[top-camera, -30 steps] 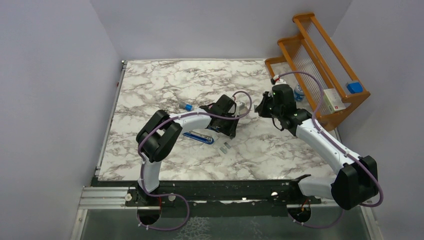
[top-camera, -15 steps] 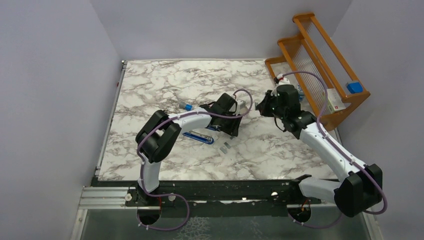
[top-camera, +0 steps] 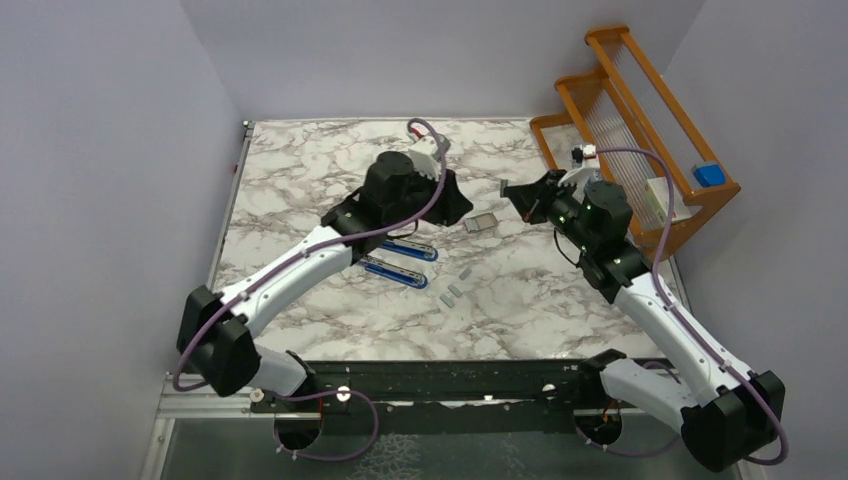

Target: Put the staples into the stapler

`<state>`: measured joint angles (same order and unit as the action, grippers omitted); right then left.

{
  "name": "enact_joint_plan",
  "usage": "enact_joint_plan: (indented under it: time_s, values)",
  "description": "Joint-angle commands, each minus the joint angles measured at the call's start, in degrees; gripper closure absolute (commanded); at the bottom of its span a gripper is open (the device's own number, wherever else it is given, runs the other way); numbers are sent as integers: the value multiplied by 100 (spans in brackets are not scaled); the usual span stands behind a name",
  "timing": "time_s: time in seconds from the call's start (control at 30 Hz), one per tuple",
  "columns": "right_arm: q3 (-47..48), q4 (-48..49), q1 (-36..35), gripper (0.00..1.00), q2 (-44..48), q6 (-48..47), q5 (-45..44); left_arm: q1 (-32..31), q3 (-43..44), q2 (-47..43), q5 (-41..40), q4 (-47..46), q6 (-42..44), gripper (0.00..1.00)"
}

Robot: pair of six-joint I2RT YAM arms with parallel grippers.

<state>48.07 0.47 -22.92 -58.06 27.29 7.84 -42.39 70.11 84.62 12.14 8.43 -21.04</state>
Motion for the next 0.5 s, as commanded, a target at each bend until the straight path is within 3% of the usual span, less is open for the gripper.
enact_joint_plan:
  time_s: [0.0,0.2,0.47]
  values:
    - [-450,1985,-23,99,326,475,971,532,-564,-928,481,-1279,-454,50]
    - [-638,3341,-23,99,425,631,1904,1261,-1014,-1393,2416,-2989,-1222,49]
    - [30,4366,-27,99,224,701,3735,1352,-6,-1236,4892,-3655,-993,49]
